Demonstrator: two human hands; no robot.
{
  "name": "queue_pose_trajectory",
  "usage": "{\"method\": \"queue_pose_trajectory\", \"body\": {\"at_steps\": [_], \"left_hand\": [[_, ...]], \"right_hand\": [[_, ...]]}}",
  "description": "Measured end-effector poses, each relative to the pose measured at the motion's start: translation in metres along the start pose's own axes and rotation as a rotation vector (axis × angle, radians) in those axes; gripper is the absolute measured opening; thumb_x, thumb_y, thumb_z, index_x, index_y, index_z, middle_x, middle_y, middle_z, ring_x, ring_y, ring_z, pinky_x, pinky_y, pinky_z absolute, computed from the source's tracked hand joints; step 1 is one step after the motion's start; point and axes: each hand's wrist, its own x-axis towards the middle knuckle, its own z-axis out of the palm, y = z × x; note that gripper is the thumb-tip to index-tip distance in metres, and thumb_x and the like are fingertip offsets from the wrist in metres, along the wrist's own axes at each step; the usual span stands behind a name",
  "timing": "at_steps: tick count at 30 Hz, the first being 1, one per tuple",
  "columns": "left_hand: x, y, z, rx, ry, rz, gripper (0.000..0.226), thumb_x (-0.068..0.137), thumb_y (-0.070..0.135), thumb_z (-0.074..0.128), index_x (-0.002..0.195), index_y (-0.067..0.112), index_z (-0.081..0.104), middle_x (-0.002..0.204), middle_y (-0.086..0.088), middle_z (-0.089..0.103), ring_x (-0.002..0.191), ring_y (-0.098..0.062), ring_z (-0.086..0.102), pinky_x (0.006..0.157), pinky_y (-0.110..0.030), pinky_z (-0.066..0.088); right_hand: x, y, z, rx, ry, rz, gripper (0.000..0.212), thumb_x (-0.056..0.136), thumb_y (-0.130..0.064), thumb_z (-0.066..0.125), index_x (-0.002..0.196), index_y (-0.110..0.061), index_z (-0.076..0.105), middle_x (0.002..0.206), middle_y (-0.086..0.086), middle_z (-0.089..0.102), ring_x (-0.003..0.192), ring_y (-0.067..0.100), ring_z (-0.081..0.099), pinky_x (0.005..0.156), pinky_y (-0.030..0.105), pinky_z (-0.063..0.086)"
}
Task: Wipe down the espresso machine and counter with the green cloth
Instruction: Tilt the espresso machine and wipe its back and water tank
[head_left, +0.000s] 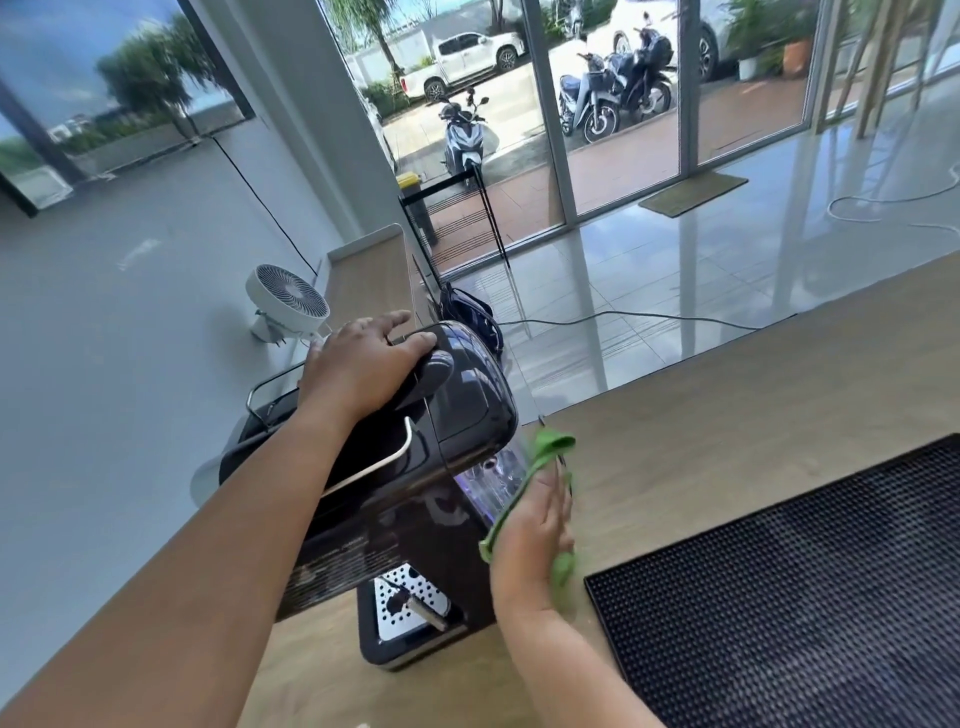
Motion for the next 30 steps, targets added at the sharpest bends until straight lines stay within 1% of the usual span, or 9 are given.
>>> {"method": "queue_pose_trajectory", "body": {"at_steps": [3,6,8,12,17,21,25,28,30], "left_hand": [[0.0,0.0,0.0,0.006,0.001,-0.001,0.059,0.082,0.071,0.041,0.134,0.045,0.047,0.146,-0.003,0.046,0.137,-0.025,0.038,0.116,-0.049,0.02],[0.0,0.001,0.0,0.015,0.002,-0.001,0.06,0.082,0.072,0.04,0.135,0.044,0.047,0.146,-0.003,0.047,0.136,-0.026,0.039,0.116,-0.05,0.02],[0.0,0.001,0.0,0.015,-0.001,0.0,0.062,0.081,0.073,0.039,0.135,0.044,0.047,0.146,-0.002,0.047,0.136,-0.026,0.039,0.115,-0.051,0.021],[-0.001,0.001,0.0,0.007,-0.012,-0.004,0.063,0.08,0.074,0.038,0.135,0.044,0.047,0.147,-0.001,0.045,0.136,-0.026,0.038,0.115,-0.052,0.02],[-0.001,0.002,0.0,0.028,-0.012,-0.004,0.063,0.081,0.073,0.038,0.136,0.044,0.047,0.148,-0.003,0.044,0.137,-0.027,0.038,0.116,-0.05,0.017],[-0.001,0.001,-0.001,0.027,-0.021,-0.009,0.064,0.08,0.074,0.037,0.136,0.044,0.047,0.148,-0.005,0.044,0.137,-0.028,0.038,0.116,-0.051,0.019],[0.0,0.002,0.0,0.031,-0.024,-0.013,0.065,0.08,0.075,0.036,0.136,0.044,0.046,0.148,-0.004,0.044,0.136,-0.029,0.038,0.115,-0.051,0.021],[0.0,0.002,0.001,0.031,-0.024,-0.015,0.064,0.08,0.074,0.036,0.136,0.044,0.046,0.148,-0.004,0.044,0.136,-0.028,0.038,0.114,-0.051,0.021],[0.0,0.002,0.001,0.034,-0.028,-0.017,0.063,0.081,0.073,0.037,0.136,0.044,0.046,0.148,-0.004,0.044,0.136,-0.028,0.038,0.115,-0.051,0.021]], "right_hand": [[-0.024,-0.022,0.018,0.029,0.066,-0.322,0.055,0.09,-0.062,0.015,0.141,-0.048,0.031,0.144,-0.038,0.02,0.141,-0.01,0.009,0.114,0.02,0.003],[-0.021,0.019,0.017,-0.055,0.096,-0.553,0.053,0.102,-0.045,0.019,0.153,-0.031,0.022,0.159,-0.007,0.024,0.15,0.015,0.013,0.119,0.032,0.01],[-0.01,0.071,0.007,-0.164,0.098,-0.48,0.053,0.102,-0.037,0.02,0.154,-0.033,0.015,0.162,0.0,0.02,0.15,0.026,0.014,0.12,0.045,0.013],[-0.017,0.096,-0.005,-0.255,0.094,-0.123,0.051,0.092,-0.052,0.011,0.142,-0.049,0.005,0.163,0.002,0.013,0.151,0.02,0.006,0.115,0.034,0.004],[-0.042,-0.004,0.018,-0.107,0.074,-0.511,0.061,0.099,-0.035,0.027,0.156,-0.017,0.012,0.164,-0.004,0.007,0.151,0.013,-0.002,0.119,0.035,-0.002],[-0.032,0.001,0.017,-0.185,0.079,-0.607,0.06,0.101,-0.039,0.025,0.156,-0.025,0.006,0.164,-0.002,0.011,0.151,0.016,0.003,0.119,0.033,0.001],[-0.019,0.072,-0.009,-0.228,0.036,-0.382,0.059,0.096,-0.061,0.014,0.151,-0.049,-0.004,0.163,-0.013,0.005,0.151,0.013,0.0,0.117,0.057,0.011],[-0.028,0.07,-0.003,-0.234,0.058,-0.266,0.057,0.095,-0.06,0.013,0.147,-0.055,-0.011,0.163,-0.017,-0.003,0.148,0.002,-0.012,0.118,0.057,0.006],[-0.037,0.036,0.009,-0.171,0.07,-0.351,0.062,0.097,-0.051,0.018,0.154,-0.041,-0.004,0.163,-0.015,-0.004,0.148,0.004,-0.012,0.119,0.05,0.001]]}}
